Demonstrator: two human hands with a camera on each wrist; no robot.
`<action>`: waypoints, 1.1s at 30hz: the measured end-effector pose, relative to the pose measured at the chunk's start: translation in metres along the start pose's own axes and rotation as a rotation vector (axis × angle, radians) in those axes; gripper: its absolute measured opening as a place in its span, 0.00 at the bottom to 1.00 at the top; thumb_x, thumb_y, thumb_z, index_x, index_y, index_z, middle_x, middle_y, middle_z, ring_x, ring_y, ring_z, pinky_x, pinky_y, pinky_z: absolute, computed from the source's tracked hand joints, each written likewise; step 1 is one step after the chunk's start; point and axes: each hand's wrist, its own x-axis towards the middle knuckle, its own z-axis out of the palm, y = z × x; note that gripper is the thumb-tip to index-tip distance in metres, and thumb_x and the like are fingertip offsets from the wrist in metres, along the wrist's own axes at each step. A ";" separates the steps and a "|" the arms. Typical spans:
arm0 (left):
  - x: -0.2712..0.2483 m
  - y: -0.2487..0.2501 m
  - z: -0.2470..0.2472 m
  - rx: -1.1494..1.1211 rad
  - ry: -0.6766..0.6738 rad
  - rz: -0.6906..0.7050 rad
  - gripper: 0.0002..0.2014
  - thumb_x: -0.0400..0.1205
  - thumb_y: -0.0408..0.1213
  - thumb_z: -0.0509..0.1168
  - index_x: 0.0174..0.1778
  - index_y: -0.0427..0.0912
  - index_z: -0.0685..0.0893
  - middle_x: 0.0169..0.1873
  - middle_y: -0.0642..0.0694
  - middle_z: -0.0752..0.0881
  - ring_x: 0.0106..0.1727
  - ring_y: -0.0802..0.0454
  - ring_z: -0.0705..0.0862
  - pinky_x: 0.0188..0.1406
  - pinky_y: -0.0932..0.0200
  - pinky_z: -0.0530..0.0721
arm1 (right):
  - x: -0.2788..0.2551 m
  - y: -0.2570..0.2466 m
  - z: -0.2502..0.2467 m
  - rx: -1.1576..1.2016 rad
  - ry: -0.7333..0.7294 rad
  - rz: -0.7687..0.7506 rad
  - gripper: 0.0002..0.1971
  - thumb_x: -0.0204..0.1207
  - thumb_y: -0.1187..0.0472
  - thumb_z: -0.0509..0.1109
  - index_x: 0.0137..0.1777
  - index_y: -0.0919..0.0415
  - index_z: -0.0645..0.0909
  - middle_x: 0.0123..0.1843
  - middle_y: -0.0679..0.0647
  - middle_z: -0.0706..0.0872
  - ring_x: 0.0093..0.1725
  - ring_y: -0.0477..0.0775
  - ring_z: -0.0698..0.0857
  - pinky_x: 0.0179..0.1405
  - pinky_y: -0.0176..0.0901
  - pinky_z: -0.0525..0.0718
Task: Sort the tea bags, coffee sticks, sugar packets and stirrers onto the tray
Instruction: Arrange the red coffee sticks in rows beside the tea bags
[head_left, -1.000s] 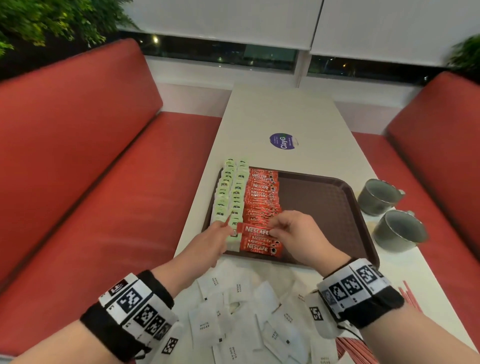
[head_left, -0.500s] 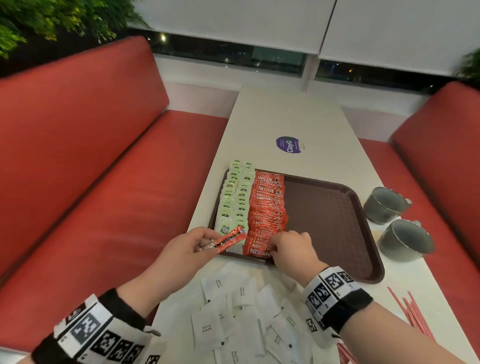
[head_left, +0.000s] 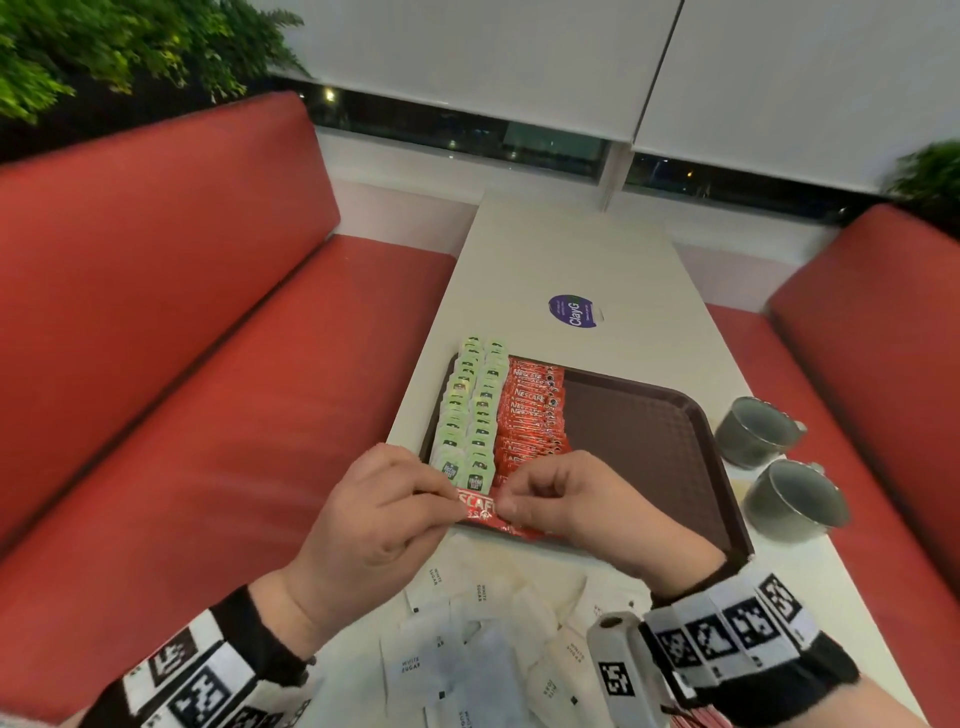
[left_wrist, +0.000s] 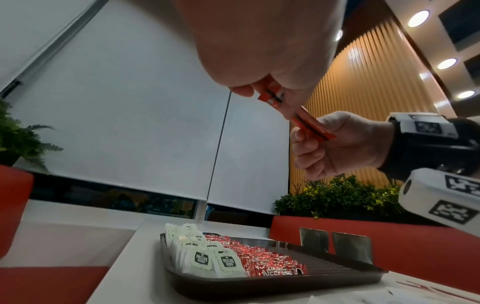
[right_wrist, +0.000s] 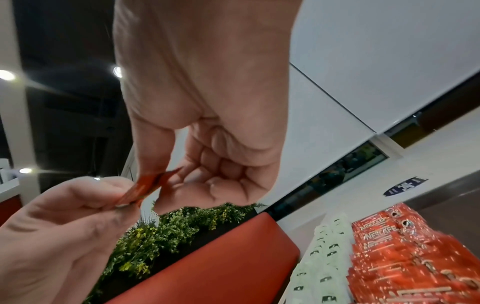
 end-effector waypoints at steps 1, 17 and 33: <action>0.000 0.001 0.000 0.026 -0.005 0.033 0.04 0.80 0.35 0.66 0.46 0.49 0.83 0.46 0.57 0.82 0.45 0.52 0.77 0.45 0.56 0.78 | -0.002 0.000 0.002 -0.009 -0.018 -0.002 0.05 0.74 0.64 0.75 0.38 0.56 0.88 0.32 0.49 0.86 0.32 0.42 0.80 0.37 0.32 0.77; -0.081 0.000 -0.021 0.134 -0.119 -0.340 0.17 0.84 0.52 0.57 0.42 0.48 0.86 0.43 0.62 0.82 0.48 0.61 0.76 0.54 0.74 0.71 | 0.038 0.094 -0.013 -0.704 0.348 0.350 0.07 0.77 0.55 0.71 0.38 0.46 0.80 0.43 0.42 0.85 0.49 0.49 0.81 0.60 0.51 0.71; -0.101 0.006 -0.039 0.144 -0.146 -0.424 0.11 0.81 0.54 0.60 0.40 0.55 0.82 0.44 0.69 0.80 0.50 0.67 0.77 0.54 0.76 0.70 | 0.059 0.096 -0.032 -0.169 0.544 0.494 0.29 0.84 0.54 0.60 0.81 0.65 0.60 0.78 0.62 0.69 0.75 0.62 0.72 0.70 0.51 0.71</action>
